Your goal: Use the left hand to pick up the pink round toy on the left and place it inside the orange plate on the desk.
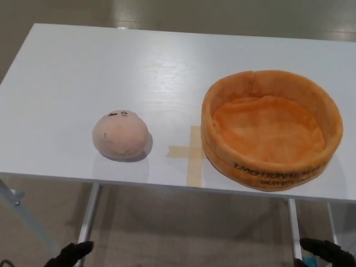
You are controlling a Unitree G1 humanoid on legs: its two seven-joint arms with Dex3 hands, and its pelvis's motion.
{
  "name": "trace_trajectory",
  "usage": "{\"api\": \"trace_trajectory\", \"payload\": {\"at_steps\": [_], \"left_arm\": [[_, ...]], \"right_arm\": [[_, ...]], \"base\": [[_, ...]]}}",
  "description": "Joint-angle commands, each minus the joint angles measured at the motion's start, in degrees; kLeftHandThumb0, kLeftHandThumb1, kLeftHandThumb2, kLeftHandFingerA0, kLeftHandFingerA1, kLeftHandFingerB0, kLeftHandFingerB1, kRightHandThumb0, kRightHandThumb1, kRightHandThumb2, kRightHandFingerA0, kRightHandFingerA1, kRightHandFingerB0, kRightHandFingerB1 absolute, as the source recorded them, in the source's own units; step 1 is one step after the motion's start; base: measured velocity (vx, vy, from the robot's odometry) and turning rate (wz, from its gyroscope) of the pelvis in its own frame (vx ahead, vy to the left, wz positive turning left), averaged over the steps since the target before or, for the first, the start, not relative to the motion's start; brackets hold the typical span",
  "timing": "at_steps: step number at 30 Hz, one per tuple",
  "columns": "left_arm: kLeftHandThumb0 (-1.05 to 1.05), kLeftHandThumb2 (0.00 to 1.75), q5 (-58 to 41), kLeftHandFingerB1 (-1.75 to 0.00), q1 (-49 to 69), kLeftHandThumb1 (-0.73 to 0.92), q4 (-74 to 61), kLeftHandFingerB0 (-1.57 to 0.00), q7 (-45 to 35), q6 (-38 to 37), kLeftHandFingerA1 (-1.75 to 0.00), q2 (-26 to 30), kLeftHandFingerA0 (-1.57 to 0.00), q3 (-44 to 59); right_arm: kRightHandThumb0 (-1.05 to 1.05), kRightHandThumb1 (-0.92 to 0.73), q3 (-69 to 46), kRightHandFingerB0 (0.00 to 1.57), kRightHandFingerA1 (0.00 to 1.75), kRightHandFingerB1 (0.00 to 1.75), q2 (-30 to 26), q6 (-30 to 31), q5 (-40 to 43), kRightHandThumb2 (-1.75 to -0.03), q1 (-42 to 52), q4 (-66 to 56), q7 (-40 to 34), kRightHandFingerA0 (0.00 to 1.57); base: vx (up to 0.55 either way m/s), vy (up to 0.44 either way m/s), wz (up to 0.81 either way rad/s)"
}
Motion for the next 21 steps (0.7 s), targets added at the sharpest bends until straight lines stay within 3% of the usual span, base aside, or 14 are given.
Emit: {"api": "trace_trajectory", "payload": {"at_steps": [1, 3, 4, 6, 9, 10, 15, 20, 21], "left_arm": [[-0.51, 0.59, -1.78, -0.29, 6.17, 0.6, -19.72, -0.22, -27.96, -2.25, -0.29, 5.77, -0.18, -9.49], [-0.48, 0.6, -4.07, -0.28, 7.76, 0.63, -25.63, -0.21, -31.53, 0.03, -0.3, 6.67, -0.18, -10.99], [-0.27, 1.0, -6.66, -0.48, 8.91, 0.49, -30.78, -0.06, -35.3, 1.66, -0.51, 7.66, -0.07, -12.45], [-0.28, 1.0, -9.16, -0.49, 9.7, 0.49, -35.44, -0.07, -38.86, 3.62, -0.51, 8.7, -0.07, -13.84], [-0.27, 1.0, -12.37, -0.49, 10.51, 0.49, -40.8, -0.07, -42.28, 6.57, -0.51, 9.81, -0.08, -15.16], [-0.54, 0.61, -12.72, -0.28, 10.88, 0.69, -45.51, -0.2, -43.37, 5.78, -0.32, 11.65, -0.19, -16.92], [-0.56, 0.62, -14.54, -0.28, 11.05, 0.71, -51.84, -0.2, -45.35, 6.34, -0.32, 13.89, -0.2, -19.06], [-0.68, 0.62, -23.33, -0.28, 11.55, 0.72, -62.86, -0.21, -50.24, 12.21, -0.3, 16.36, -0.16, -20.72], [-0.36, 1.04, -24.66, -0.47, 11.59, 0.48, -64.15, 0.0, -50.96, 12.52, -0.5, 16.63, -0.01, -20.84]], "right_arm": [[-0.27, -0.63, -0.28, 0.5, 0.67, 0.48, -0.05, -0.1, 0.72, -0.58, 0.05, 0.57, -0.17, 0.62], [-0.26, -0.62, -0.17, 0.5, 0.7, 0.49, -0.04, -0.36, 0.58, -0.58, 0.16, 0.55, -0.33, 0.62], [-0.26, -0.63, 0.06, 0.5, 0.73, 0.49, -0.09, -0.76, 0.31, -0.58, 0.29, 0.56, -0.47, 0.62], [-0.27, -0.63, 0.16, 0.5, 0.71, 0.49, -0.16, -0.93, 0.17, -0.58, 0.32, 0.59, -0.4, 0.62], [-0.27, -0.63, -0.08, 0.5, 0.7, 0.5, -0.1, -1.14, 0.4, -0.58, 0.31, 0.6, -0.35, 0.64], [-0.28, -0.63, -0.1, 0.5, 0.66, 0.48, -0.06, -0.55, 0.45, -0.58, 0.15, 0.57, -0.42, 0.61], [-0.26, -0.63, -0.31, 0.5, 0.68, 0.49, -0.05, -0.53, 0.65, -0.58, -0.02, 0.57, -0.4, 0.62], [-0.26, -0.62, -0.15, 0.51, 0.71, 0.49, -0.02, -0.6, 0.47, -0.58, -0.08, 0.58, -0.54, 0.64], [-0.26, -0.63, -0.14, 0.5, 0.69, 0.48, -0.04, -0.48, 0.47, -0.58, -0.11, 0.59, -0.47, 0.61]], "base": [[0.0, 0.0, 0.0], [0.0, 0.0, 0.0], [0.0, 0.0, 0.0], [0.0, 0.0, 0.0], [0.0, 0.0, 0.0], [0.0, 0.0, 0.0], [0.0, 0.0, 0.0], [0.0, 0.0, 0.0], [0.0, 0.0, 0.0]]}}
